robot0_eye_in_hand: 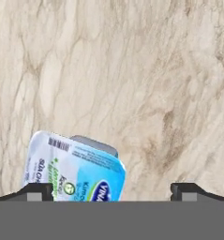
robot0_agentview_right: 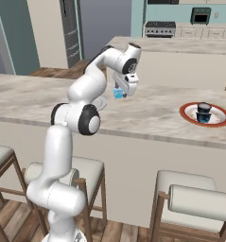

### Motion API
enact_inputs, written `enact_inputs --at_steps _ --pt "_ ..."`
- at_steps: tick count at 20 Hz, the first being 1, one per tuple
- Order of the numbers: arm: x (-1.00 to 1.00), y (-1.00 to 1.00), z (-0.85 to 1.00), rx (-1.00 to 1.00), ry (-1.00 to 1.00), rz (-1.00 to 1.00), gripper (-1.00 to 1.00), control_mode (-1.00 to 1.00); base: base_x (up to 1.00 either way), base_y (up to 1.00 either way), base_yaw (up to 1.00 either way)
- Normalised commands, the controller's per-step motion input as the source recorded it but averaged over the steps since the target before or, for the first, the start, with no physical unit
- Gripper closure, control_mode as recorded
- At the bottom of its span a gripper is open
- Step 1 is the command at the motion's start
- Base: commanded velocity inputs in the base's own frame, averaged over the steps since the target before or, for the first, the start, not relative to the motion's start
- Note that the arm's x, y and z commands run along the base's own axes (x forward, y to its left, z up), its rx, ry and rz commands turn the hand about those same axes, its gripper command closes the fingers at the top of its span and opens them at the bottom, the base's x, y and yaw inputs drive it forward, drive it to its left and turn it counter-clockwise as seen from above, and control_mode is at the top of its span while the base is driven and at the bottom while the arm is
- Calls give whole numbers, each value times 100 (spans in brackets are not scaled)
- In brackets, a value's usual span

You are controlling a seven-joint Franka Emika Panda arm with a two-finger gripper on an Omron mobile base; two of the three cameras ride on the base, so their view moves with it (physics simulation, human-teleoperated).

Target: Place two yogurt containers on each plate.

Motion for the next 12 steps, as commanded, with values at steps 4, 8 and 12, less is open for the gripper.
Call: enact_inputs --at_steps 4,8,12 --pt "18 11 -8 0 0 0 -100 -100 0 0 0" --pt "29 2 -2 0 0 0 -100 -100 0 0 0" --pt "30 6 -6 0 0 0 -100 -100 0 0 0"
